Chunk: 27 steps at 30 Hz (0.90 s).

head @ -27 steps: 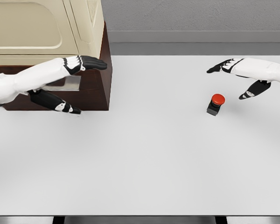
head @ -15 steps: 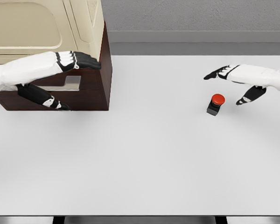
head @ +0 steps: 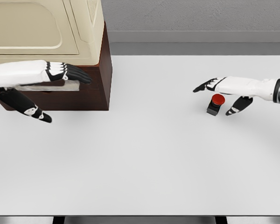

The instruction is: Open the cabinet drawer with left arm, and place a switch into the drawer with right arm

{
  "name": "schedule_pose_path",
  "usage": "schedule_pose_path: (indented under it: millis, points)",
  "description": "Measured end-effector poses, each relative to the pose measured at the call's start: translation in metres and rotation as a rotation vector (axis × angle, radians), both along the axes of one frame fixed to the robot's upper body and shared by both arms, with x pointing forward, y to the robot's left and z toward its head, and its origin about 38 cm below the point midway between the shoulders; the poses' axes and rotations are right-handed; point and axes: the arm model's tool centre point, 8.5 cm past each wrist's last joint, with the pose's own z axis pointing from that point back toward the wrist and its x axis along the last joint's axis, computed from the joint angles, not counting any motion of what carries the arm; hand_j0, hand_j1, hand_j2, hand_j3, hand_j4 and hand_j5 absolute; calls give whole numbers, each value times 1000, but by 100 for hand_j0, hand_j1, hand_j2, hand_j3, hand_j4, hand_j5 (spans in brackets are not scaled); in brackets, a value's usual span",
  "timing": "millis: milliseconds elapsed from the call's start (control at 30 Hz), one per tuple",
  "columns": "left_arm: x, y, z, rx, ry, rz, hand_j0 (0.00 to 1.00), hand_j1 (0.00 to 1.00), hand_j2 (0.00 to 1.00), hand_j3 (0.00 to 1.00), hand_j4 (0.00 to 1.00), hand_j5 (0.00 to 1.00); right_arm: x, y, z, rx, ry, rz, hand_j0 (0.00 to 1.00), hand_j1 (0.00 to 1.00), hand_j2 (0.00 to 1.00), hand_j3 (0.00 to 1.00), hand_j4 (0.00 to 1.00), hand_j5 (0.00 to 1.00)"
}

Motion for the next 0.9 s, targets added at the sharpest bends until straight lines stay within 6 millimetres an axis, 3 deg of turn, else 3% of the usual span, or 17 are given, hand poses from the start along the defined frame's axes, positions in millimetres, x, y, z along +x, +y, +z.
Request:
schedule_pose_path:
  millis: [133, 300, 500, 567, 900]
  points:
    - [-4, 14, 2, -57, 59, 36, 100, 100, 100, 100, 100, 100, 4, -3, -5, 4, 13, -20, 99, 99, 99, 99, 99, 99]
    - [-3, 24, 7, -96, 121, 96, 100, 100, 100, 100, 100, 100, 10, -6, -13, 3, 28, -46, 91, 91, 91, 91, 91, 91]
    - [5, 38, -9, -42, 274, 257, 100, 100, 100, 100, 100, 100, 11, -4, -18, 4, 38, -48, 81, 81, 81, 81, 81, 81]
    - [8, 42, -14, -3, 307, 315, 100, 100, 100, 100, 100, 100, 11, -3, -19, 3, 41, -47, 72, 72, 72, 72, 72, 72]
    - [17, 50, -25, 92, 356, 448, 100, 100, 100, 100, 100, 100, 12, -8, -24, -3, 53, -63, 73, 73, 73, 73, 73, 73]
